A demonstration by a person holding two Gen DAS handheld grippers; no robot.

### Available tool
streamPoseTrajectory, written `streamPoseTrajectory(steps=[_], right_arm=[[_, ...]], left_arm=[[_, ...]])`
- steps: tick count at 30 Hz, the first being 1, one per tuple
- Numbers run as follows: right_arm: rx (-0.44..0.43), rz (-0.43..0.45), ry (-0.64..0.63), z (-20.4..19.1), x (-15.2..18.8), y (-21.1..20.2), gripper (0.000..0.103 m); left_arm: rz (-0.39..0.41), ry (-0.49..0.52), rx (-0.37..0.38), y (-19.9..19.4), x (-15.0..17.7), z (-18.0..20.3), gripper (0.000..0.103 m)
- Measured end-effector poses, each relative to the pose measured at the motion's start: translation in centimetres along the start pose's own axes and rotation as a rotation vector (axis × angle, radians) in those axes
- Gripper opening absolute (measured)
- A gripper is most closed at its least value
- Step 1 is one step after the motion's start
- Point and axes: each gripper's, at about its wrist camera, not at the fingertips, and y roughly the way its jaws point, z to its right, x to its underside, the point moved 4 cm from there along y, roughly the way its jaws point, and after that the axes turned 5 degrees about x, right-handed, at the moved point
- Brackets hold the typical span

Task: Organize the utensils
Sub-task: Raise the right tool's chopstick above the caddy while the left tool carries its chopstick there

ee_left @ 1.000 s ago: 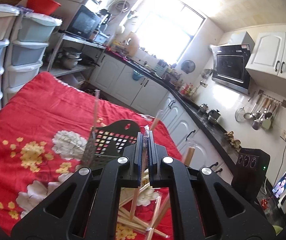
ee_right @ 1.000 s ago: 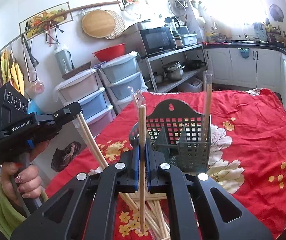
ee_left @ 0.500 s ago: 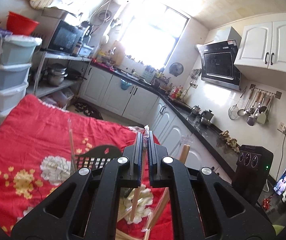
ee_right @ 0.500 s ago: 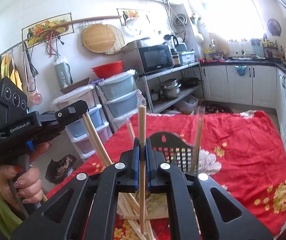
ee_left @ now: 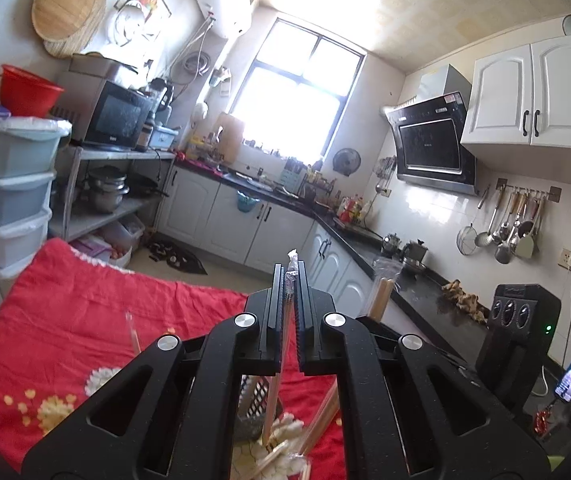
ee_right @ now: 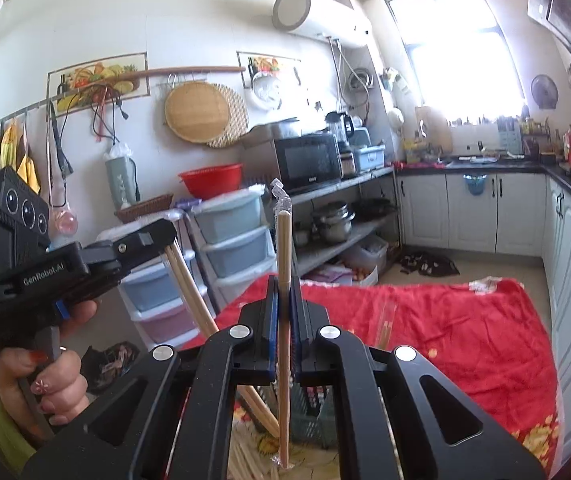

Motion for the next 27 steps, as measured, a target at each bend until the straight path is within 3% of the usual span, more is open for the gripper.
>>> streamPoseTrajectory(steps=[12,27], right_arm=[[0.030,0.088,-0.008,1.1,-3.6,1.7,0.006],[0.110,0.075,0.017,3.7,-1.9,5.5,0.006]], left_arm=[[0.032,0.011,-0.051,1.9,-1.4,-1.2,0.002],[0.019,0.000,-0.093,4.1,0.5,-3.5,0.002]])
